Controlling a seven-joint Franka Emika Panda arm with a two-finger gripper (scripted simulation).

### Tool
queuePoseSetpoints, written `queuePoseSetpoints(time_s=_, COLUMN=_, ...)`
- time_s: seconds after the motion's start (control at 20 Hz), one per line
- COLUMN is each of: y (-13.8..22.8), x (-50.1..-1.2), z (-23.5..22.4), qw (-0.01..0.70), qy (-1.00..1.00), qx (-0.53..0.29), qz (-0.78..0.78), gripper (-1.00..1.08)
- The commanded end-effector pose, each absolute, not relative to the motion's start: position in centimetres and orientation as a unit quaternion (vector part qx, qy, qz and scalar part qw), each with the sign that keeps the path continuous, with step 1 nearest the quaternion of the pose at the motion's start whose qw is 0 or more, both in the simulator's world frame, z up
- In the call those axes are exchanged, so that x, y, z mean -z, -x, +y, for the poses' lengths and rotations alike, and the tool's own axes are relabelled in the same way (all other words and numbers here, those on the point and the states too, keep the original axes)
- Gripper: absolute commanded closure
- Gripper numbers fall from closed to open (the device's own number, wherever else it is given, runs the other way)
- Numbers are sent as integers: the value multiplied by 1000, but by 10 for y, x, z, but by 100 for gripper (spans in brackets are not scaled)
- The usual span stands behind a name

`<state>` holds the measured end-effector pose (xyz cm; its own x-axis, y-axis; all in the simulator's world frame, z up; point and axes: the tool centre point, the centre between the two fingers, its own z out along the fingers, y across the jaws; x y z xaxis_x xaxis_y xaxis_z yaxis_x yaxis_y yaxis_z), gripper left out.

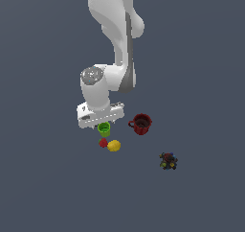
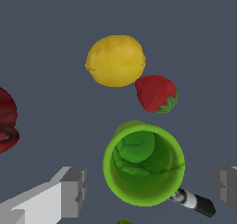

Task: Pick up a designated object from a clutter of objects.

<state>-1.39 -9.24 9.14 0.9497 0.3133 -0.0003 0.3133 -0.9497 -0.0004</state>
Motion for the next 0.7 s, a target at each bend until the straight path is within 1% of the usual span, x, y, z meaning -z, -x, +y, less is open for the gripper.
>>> queuePoseSetpoints(time_s=0.0, y=14, x=-86, z=-92, qw=0, qy=987, qx=0, qz=-159, gripper=-92)
queuePoseSetpoints(time_s=0.4, y=15, x=-52, z=-92, qw=0, qy=987, qx=0, qz=-160, gripper=-92)
queuePoseSetpoints(time_s=0.65, y=15, x=-43, z=-93, qw=0, qy=987, qx=0, qz=-160, gripper=-92)
